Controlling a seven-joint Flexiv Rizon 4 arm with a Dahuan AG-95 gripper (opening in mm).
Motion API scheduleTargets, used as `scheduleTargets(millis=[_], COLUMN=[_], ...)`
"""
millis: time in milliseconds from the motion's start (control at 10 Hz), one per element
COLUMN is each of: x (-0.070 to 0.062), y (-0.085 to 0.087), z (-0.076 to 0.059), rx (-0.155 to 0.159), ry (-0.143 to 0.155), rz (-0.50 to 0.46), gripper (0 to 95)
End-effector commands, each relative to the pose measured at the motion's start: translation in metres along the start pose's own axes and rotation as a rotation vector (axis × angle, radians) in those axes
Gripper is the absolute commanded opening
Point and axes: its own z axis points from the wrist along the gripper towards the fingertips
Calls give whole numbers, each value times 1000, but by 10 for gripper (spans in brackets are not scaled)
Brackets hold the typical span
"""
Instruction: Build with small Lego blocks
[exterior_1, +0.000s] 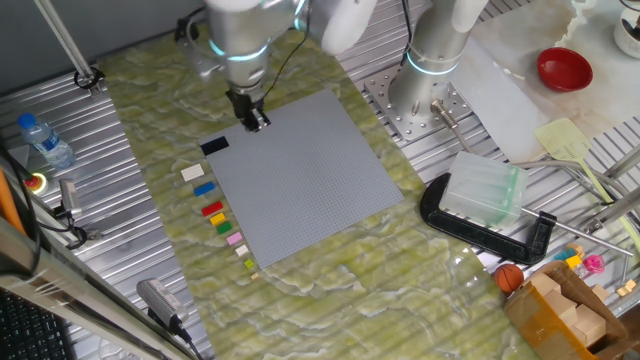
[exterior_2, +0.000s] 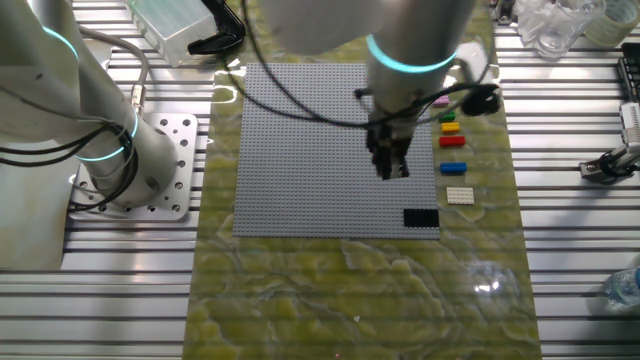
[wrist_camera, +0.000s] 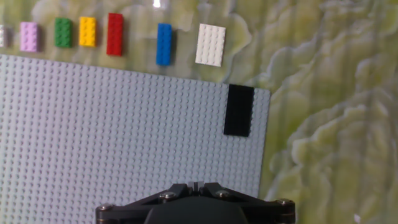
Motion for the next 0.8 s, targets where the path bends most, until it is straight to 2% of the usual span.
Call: scheduleTargets(millis=[100, 200, 300, 500, 700, 800], x=[11, 14, 15, 16, 14, 15], y=[0, 0, 0, -7, -19, -25], z=[4, 7, 8, 19, 43, 53], rx=[-23, -54, -71, -52, -32, -34], ry=[46, 50, 41, 65, 31, -4], rz=[63, 99, 104, 216, 236, 231], gripper=[0, 0, 0, 0, 0, 0])
